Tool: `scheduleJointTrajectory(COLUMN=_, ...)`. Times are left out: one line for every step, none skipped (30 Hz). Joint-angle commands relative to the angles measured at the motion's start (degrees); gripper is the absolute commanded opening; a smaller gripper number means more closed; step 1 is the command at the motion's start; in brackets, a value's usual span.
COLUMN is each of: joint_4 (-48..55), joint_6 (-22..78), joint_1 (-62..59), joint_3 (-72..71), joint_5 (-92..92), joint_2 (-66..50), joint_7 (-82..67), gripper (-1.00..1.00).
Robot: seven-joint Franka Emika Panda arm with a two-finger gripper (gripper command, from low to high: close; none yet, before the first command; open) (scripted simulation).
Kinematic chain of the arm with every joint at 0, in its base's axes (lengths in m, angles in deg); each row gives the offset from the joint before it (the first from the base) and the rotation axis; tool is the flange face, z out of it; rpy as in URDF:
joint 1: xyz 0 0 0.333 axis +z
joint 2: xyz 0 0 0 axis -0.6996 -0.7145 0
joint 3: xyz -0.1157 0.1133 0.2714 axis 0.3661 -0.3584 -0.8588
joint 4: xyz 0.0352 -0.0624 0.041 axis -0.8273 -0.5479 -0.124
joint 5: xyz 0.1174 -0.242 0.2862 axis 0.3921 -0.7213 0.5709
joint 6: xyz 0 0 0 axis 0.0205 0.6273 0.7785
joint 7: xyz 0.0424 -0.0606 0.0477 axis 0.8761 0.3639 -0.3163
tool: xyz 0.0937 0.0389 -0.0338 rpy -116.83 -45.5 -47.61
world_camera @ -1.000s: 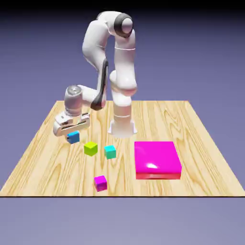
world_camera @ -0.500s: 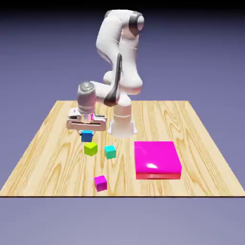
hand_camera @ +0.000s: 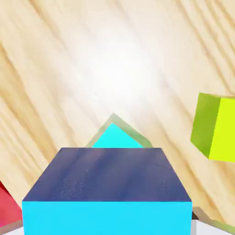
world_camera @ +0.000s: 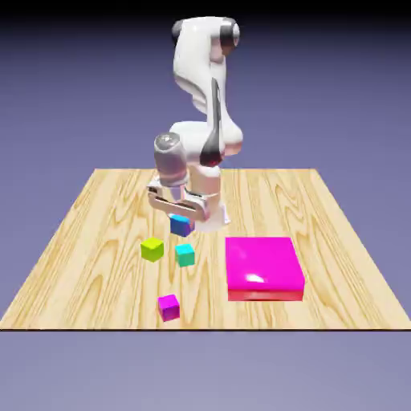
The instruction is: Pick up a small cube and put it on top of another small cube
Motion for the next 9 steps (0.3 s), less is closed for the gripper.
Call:
scheduleJointTrajectory(joint_4=-0.2, joint_6=-2.3, joint_1=0.2, joint_3=-0.1, joint_5=0.5, joint_2=-2.1, joint_7=-0.4, gripper=-1.00)
scheduleJointTrajectory(joint_4=-0.5, joint_6=-4.6, joint_1=0.3, joint_3=-0.1, joint_5=1.2, joint_2=-4.2, joint_7=-0.8, gripper=-1.00)
scheduleJointTrajectory(joint_4=-0.7, joint_6=-6.9, joint_1=0.5, joint_3=-0.2, joint_5=1.9, joint_2=-6.2, joint_7=-1.3, gripper=-1.00)
scheduleJointTrajectory(joint_4=-0.9, joint_6=-9.2, joint_1=0.7, joint_3=-0.3, joint_5=2.5, joint_2=-8.3, joint_7=-1.8, gripper=-1.00)
scheduleJointTrajectory(joint_4=-1.2, joint_6=-11.5, joint_1=0.9, joint_3=-0.4, joint_5=3.2, joint_2=-10.4, joint_7=-2.2, gripper=-1.00)
scheduleJointTrajectory(joint_4=-1.4, joint_6=-13.6, joint_1=1.0, joint_3=-0.4, joint_5=3.8, joint_2=-12.3, joint_7=-2.7, gripper=-1.00)
scheduleJointTrajectory(joint_4=-1.4, joint_6=-13.6, joint_1=1.0, joint_3=-0.4, joint_5=3.8, joint_2=-12.3, joint_7=-2.7, gripper=1.00)
scheduleJointTrajectory(joint_4=-1.4, joint_6=-13.6, joint_1=1.0, joint_3=-0.4, joint_5=3.8, joint_2=-12.3, joint_7=-2.7, gripper=1.00)
scheduleJointTrajectory(joint_4=-1.2, joint_6=-11.3, joint_1=0.9, joint_3=-0.4, joint_5=3.1, joint_2=-10.2, joint_7=-2.2, gripper=1.00)
